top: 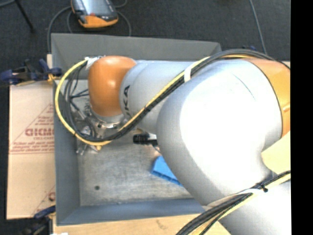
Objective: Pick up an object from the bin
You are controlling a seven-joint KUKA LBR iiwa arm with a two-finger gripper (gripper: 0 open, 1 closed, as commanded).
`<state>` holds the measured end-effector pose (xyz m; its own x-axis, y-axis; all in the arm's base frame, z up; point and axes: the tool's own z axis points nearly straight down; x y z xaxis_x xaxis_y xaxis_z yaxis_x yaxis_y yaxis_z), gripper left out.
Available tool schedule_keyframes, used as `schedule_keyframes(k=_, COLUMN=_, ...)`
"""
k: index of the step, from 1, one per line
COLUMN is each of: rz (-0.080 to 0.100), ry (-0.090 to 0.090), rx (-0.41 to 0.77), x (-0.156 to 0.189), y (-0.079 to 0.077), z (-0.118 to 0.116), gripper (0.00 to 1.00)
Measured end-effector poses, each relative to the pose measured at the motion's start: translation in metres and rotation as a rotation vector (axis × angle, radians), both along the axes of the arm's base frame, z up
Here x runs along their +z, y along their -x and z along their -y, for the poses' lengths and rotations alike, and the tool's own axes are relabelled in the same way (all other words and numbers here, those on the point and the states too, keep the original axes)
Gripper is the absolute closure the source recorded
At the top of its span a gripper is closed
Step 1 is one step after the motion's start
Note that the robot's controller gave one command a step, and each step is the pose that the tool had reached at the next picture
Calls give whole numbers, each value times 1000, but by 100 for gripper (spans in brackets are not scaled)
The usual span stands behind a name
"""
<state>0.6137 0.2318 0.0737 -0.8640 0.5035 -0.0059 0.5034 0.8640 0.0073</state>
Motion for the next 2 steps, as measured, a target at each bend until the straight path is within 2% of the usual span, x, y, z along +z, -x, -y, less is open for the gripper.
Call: schedule_keyframes(k=2, rz=-15, ry=5, rx=-1, x=18, y=3, z=2, gripper=100)
